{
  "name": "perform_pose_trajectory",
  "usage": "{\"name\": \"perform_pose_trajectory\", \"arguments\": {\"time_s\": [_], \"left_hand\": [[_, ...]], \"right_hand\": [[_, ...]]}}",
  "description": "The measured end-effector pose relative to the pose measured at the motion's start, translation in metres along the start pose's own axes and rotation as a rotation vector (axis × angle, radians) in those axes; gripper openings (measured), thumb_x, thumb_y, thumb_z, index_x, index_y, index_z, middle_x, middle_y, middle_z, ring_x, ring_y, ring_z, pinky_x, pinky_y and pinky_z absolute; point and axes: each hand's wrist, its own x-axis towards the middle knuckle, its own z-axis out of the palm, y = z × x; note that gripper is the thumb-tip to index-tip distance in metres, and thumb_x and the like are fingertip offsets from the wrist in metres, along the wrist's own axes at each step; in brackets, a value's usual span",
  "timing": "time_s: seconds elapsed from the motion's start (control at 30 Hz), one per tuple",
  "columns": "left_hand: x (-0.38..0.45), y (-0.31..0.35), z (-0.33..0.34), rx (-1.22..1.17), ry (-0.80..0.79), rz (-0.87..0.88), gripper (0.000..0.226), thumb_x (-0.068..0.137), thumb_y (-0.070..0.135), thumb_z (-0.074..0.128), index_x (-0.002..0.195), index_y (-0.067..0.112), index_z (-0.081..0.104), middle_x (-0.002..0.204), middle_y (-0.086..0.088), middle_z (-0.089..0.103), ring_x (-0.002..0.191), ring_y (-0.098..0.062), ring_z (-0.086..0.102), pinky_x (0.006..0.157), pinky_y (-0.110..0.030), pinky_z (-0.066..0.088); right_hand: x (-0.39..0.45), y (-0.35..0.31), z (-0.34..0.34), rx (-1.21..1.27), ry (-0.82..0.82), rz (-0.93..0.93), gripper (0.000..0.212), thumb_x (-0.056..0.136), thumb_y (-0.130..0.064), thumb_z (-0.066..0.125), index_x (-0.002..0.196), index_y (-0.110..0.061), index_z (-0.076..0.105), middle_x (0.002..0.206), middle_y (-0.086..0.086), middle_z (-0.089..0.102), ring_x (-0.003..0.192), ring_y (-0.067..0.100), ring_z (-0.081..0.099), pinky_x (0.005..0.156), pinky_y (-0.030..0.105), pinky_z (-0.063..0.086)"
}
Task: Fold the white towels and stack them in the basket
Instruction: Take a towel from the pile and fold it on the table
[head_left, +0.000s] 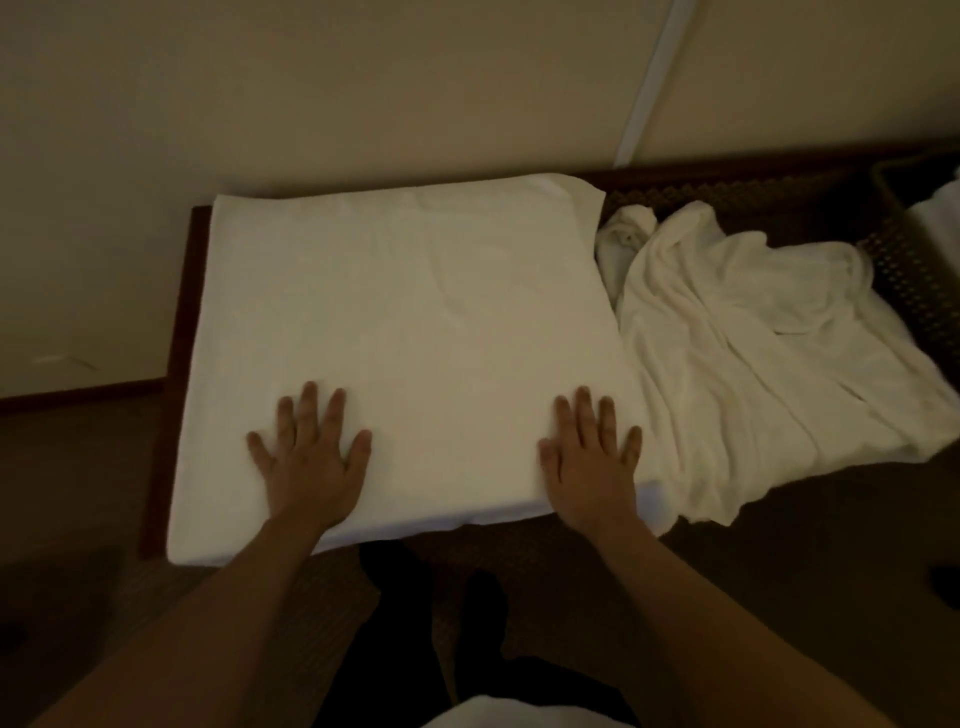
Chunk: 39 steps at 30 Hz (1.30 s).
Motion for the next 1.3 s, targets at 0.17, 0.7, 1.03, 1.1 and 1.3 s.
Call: {"name": "perform_pose_trajectory", "arguments": {"time_s": [0.17, 0.7, 1.03, 1.1, 1.3], "left_hand": [[-0.014, -0.057, -0.007, -0.040, 0.033, -0.169, 0.079, 0.091, 0.074, 0.006, 0.161, 0.037, 0.002, 0.170, 0.003, -0.008, 0.155, -0.024, -0.006, 0.122, -0.057, -0.002], [0.081, -0.041, -0.025, -0.049, 0.073, -0.143, 0.082, 0.094, 0.065, 0.004, 0.162, 0.018, 0.000, 0.169, -0.010, -0.009, 0.155, -0.033, -0.010, 0.123, -0.058, -0.005], [0.329, -0.091, -0.087, 0.015, 0.081, 0.069, 0.073, 0.097, 0.068, 0.010, 0.161, 0.034, -0.003, 0.169, 0.001, -0.015, 0.155, -0.029, -0.014, 0.122, -0.059, -0.004], [0.351, -0.112, -0.092, 0.000, 0.075, 0.076, 0.075, 0.096, 0.070, 0.012, 0.161, 0.035, 0.000, 0.169, 0.002, -0.011, 0.155, -0.029, -0.011, 0.122, -0.061, -0.004], [0.375, -0.162, -0.103, -0.031, -0.007, 0.008, 0.074, 0.095, 0.072, 0.005, 0.159, 0.036, -0.008, 0.168, 0.004, -0.017, 0.153, -0.037, -0.015, 0.115, -0.070, -0.008]], "right_hand": [[-0.004, -0.027, 0.009, 0.016, -0.034, 0.070, 0.075, 0.096, -0.059, 0.001, 0.162, -0.024, 0.005, 0.169, 0.006, -0.006, 0.155, 0.033, -0.010, 0.119, 0.066, -0.003], [0.115, -0.138, -0.002, -0.027, -0.124, -0.170, 0.073, 0.094, -0.063, -0.003, 0.159, -0.032, -0.010, 0.167, -0.002, -0.017, 0.153, 0.032, -0.020, 0.117, 0.066, -0.010], [0.301, -0.245, -0.014, -0.034, -0.084, 0.019, 0.071, 0.098, -0.067, 0.008, 0.159, -0.035, -0.010, 0.167, -0.004, -0.019, 0.152, 0.037, -0.019, 0.116, 0.069, -0.009], [0.324, -0.270, -0.014, -0.039, -0.066, 0.076, 0.073, 0.098, -0.069, 0.010, 0.159, -0.035, -0.008, 0.168, -0.005, -0.018, 0.152, 0.041, -0.018, 0.115, 0.070, -0.008], [0.320, -0.373, -0.002, 0.008, -0.102, 0.016, 0.071, 0.100, -0.065, 0.017, 0.161, -0.033, -0.002, 0.168, -0.006, -0.014, 0.153, 0.037, -0.017, 0.117, 0.068, -0.008]]}}
